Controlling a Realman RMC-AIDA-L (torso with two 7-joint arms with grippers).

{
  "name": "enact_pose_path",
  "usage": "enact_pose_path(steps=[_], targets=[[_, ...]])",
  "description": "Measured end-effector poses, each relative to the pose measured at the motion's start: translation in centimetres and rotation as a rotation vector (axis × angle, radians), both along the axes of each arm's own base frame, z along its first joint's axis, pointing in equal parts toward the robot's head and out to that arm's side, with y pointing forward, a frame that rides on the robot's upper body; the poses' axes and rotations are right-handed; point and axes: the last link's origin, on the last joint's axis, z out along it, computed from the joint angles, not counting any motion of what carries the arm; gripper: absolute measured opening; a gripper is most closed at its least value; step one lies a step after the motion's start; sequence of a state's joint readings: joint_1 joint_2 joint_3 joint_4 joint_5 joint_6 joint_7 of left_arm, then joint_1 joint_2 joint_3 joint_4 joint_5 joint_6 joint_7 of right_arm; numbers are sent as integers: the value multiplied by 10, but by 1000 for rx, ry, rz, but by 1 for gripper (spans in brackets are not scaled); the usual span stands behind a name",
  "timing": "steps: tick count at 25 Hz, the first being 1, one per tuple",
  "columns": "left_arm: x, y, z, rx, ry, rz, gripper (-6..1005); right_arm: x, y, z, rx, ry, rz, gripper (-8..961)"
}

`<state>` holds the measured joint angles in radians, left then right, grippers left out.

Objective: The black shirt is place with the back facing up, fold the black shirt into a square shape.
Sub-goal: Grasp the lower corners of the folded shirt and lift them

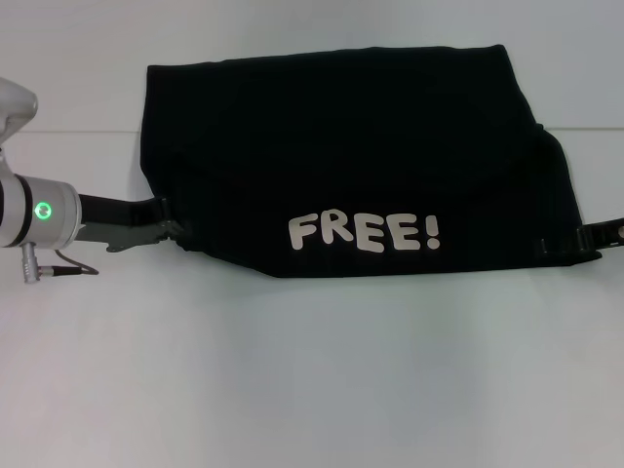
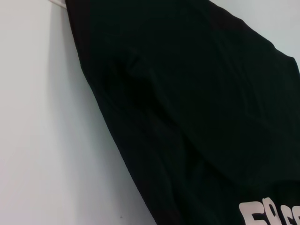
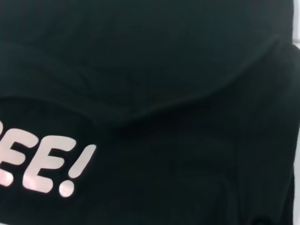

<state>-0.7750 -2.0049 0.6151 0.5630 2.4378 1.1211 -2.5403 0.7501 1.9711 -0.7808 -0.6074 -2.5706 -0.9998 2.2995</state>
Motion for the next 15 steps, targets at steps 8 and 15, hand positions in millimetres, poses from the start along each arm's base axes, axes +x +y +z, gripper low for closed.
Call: enact_pose_path(steps=[8,15], targets=[[1,-1,0,-4,-5,-2,39,5,4,15,55,16,-67,726],[2,-1,-1,-5,-14,-2,39,9,3,12,57,5,-78,515]])
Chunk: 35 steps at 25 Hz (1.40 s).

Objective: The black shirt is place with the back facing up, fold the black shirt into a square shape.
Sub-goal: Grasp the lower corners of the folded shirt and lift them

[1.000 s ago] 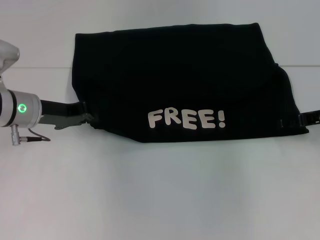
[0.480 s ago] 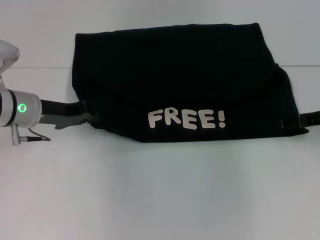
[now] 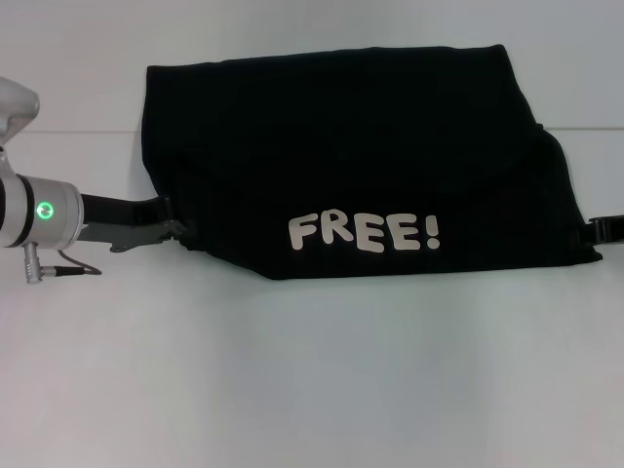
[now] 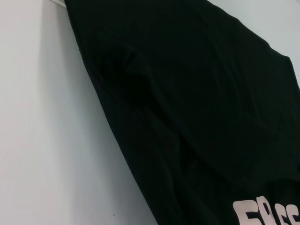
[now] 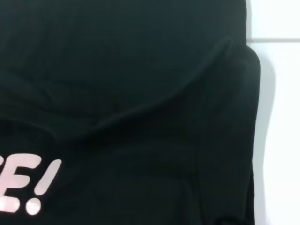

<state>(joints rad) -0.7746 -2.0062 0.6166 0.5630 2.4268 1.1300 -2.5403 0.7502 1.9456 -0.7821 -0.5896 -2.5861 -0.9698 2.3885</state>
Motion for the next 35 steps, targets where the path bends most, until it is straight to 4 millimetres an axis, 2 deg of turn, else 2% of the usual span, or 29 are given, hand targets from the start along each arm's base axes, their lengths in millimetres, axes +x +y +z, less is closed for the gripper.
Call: enact_pose_path(steps=[8,14,19,20,23,26,29,34,35], targets=[[0,0,0,-2,-1,0,39,4,-2,-8,-9,-3,-5,223],[0,-1,-1,-4,-4,0,39,1,-3,-4,-21,15,-9,17],[5,-5,1,-47,-22,-22,39,-5,-4,10,-29,40,1,19],[7,-6,3,-61,-27,-30,39,-8,-9,19,-55,53,6,19],[15,-15,12,-149,-46,-73,39,-11,-16,28,-109,68,2,19],[23,-29,16,-265,-61,-124,39,-10,-35,37,-227,106,-33,18],[26,-52,20,-414,-69,-169,39,-6,-57,42,-327,135,-78,18],[21,-89,22,-601,-94,-195,39,1,-95,51,-454,150,-131,18],[19,-96,23,-630,-100,-199,39,3,-110,52,-506,174,-137,18]])
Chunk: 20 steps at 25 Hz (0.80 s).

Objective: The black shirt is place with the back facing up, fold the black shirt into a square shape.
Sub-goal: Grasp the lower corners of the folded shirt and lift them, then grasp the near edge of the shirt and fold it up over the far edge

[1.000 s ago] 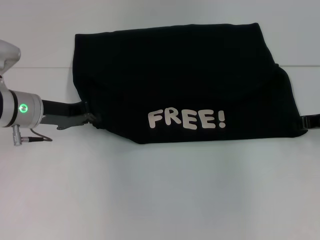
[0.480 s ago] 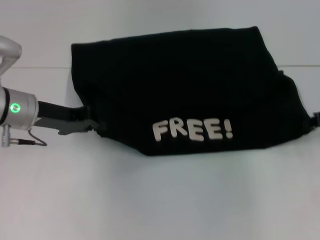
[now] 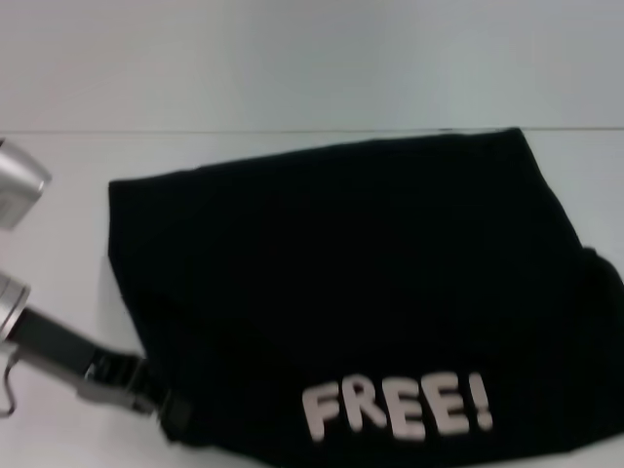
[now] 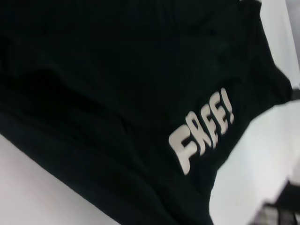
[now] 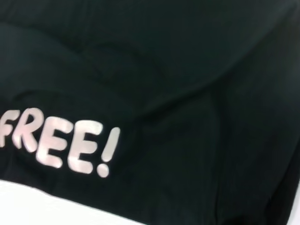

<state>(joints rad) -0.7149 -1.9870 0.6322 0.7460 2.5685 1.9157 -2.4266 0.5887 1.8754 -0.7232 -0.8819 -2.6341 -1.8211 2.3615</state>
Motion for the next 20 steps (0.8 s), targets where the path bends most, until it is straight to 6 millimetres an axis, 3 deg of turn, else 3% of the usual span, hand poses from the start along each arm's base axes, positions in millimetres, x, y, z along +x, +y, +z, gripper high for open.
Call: enact_pose_path(steps=[7,16,20], targets=[[-19,-27,2,-111,49,9,36,2,-27,1,-105,75,-19,17],[-13,-29,6,-124,14,-7,38,0,-33,-2,-122,107,-30,19],[-1,-18,19,-60,-51,-35,39,-10,-22,11,-35,199,24,18]])
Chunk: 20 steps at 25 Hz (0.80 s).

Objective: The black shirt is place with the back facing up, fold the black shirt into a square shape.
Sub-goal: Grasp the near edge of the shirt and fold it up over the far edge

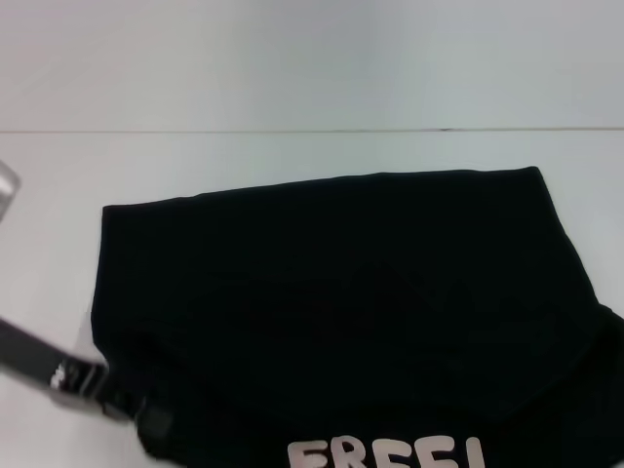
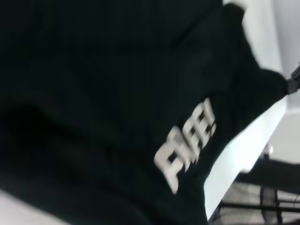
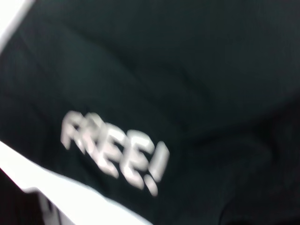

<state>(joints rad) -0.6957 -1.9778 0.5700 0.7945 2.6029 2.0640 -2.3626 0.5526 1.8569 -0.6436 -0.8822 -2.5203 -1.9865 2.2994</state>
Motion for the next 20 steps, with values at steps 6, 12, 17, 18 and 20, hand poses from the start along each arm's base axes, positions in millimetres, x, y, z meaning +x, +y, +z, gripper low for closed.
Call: enact_pose_path(steps=[6,12,17,18,20], targets=[[14,29,26,162,-89,21,40,-16,24,32,188,144,63,17],[17,63,39,367,-88,121,41,-21,56,55,426,169,45,19],[8,90,28,512,-27,203,42,-17,99,38,653,113,10,18],[5,94,23,536,-10,220,42,-17,99,38,653,113,10,18],[-4,103,15,580,30,251,42,-13,112,24,697,69,-5,18]])
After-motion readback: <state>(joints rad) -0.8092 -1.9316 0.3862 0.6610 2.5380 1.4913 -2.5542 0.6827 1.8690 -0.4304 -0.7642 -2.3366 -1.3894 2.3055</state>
